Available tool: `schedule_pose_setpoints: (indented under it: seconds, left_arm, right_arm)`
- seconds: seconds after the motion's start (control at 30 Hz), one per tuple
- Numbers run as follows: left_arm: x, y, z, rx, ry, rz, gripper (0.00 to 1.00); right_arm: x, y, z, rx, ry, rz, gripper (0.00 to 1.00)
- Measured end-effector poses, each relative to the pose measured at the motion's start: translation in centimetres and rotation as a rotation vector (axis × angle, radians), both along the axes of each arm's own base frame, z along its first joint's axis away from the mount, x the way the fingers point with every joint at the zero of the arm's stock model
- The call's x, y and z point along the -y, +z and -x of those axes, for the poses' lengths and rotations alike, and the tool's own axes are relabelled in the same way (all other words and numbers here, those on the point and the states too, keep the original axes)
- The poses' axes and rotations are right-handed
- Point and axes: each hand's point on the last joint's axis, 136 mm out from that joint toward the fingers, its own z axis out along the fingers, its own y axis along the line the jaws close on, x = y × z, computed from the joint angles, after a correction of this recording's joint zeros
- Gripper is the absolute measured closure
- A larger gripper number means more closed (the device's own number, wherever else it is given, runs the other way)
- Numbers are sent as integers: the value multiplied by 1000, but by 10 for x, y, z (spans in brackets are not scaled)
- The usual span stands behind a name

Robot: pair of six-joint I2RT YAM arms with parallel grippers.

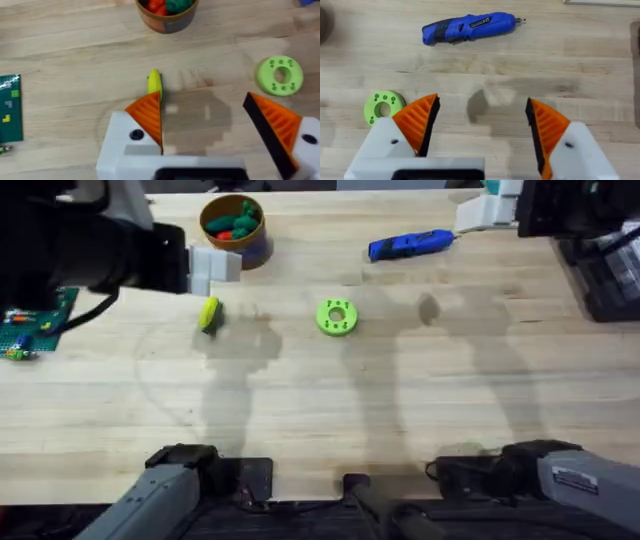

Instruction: Pick up the gripper from the table and insert it into the empty holder that is missing its gripper. Then pick up a screw, insert it into the mounting hole, and use the screwdriver to tighten it. Finally, clean up the table by picking up the vegetable and placing it into the bucket.

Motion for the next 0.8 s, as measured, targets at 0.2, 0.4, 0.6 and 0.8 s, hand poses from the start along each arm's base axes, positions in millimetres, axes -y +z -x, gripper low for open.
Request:
schedule_pose_setpoints:
  seconds: [0.2,0.4,0.6,0.8]
  left_arm:
    - [-22,-60,-28,-203,43,-74,15]
    - [-34,-113,-37,-380,41,-97,15]
    - [-44,-154,-35,-514,51,-94,15]
    - [-56,-188,-37,-598,77,-80,15]
  right_arm:
    - [0,0,0,0,0,0,8]
    - [0,0,0,0,0,0,8]
    - [0,0,0,0,0,0,8]
    - [0,0,0,0,0,0,8]
